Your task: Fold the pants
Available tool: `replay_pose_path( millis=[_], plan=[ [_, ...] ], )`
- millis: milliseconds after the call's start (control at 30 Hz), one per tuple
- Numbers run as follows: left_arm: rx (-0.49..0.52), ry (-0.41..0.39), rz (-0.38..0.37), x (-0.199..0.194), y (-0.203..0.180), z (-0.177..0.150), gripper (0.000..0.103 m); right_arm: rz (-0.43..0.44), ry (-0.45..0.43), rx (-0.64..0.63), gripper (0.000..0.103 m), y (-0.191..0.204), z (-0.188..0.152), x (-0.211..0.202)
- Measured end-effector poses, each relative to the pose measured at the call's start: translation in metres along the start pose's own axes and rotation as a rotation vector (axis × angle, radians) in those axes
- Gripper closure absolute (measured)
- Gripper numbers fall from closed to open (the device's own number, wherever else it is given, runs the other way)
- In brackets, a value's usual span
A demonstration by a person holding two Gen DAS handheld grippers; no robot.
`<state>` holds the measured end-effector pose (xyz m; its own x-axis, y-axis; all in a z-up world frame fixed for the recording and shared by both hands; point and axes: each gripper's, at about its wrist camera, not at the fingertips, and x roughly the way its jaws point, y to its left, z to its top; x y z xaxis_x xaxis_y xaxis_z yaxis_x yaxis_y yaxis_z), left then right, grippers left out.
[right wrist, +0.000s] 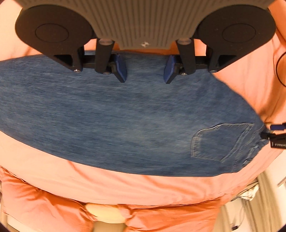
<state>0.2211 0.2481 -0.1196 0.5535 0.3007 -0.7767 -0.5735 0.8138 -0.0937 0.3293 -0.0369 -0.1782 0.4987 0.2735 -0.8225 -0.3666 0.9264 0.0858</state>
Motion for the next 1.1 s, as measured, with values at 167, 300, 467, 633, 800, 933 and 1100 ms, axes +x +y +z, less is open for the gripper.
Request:
replay_pose_path(
  millis=[167,300,467,633,800,933,1100],
  plan=[
    [0.111,-0.027,-0.057,-0.024,-0.025,-0.012,0.043,0.010,-0.002,-0.028,0.058,0.020,-0.003,0.009],
    [0.215,-0.013,-0.140,-0.024,-0.043,-0.025,0.043,0.033,-0.008,-0.054,0.056,0.034,-0.002,0.007],
    [0.280,0.004,-0.156,-0.011,-0.054,-0.036,0.048,0.030,-0.019,-0.134,0.053,0.050,-0.012,0.001],
    [0.314,-0.018,-0.166,-0.008,-0.056,-0.043,0.048,0.013,-0.019,-0.097,0.052,0.042,-0.023,0.000],
    [0.320,-0.029,-0.177,-0.005,-0.057,-0.046,0.048,0.015,-0.040,-0.107,0.052,0.041,-0.031,0.000],
    [0.324,-0.041,-0.177,-0.004,-0.057,-0.048,0.048,0.024,-0.048,-0.125,0.053,0.045,-0.033,-0.003],
    [0.314,-0.041,-0.182,-0.003,-0.055,-0.048,0.048,0.012,-0.010,-0.167,0.053,0.048,-0.057,-0.002]
  ],
)
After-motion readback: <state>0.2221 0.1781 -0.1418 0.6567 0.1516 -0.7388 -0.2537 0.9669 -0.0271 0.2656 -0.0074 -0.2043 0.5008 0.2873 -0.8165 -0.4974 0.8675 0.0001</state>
